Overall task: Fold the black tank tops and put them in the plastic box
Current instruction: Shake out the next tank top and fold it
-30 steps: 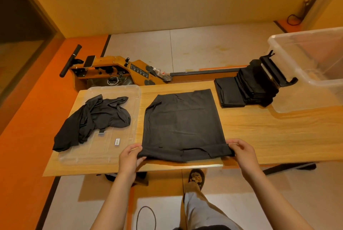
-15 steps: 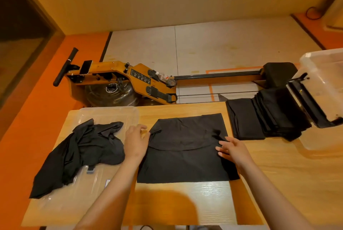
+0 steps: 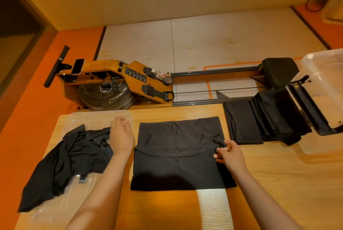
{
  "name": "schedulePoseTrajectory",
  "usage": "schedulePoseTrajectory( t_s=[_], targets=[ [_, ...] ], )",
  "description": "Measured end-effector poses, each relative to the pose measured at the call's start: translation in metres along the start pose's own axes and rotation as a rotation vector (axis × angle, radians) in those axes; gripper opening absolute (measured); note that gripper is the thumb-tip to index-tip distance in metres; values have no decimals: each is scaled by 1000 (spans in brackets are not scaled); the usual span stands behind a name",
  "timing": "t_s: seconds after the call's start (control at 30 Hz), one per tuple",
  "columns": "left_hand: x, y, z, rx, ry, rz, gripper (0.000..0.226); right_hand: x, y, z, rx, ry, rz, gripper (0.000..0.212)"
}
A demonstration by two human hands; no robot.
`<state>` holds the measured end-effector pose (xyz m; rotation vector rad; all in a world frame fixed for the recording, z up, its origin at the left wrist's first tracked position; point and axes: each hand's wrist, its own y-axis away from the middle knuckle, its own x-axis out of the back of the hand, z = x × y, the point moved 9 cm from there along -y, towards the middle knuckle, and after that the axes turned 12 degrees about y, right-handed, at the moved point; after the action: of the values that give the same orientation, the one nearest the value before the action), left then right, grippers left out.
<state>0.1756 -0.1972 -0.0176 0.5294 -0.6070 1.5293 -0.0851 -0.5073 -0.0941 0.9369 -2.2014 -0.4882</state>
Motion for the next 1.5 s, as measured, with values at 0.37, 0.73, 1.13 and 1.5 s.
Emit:
schedulePoseTrajectory(
  t_s=[0.37,0.73,1.13,1.5],
  targets=[
    [-50,41,-16,-200,-156,-721,30,15,-17,-46,245,649,182,9],
    [-45,29,-25,152,120,-611,6,19,-28,-33,166,549,144,23],
    [-27,23,-8,116,182,-712,10,27,-11,-58,364,306,50,16],
    [-78,-19,-4,89,30,-551,8,10,-71,-73,192,397,53,21]
  ],
)
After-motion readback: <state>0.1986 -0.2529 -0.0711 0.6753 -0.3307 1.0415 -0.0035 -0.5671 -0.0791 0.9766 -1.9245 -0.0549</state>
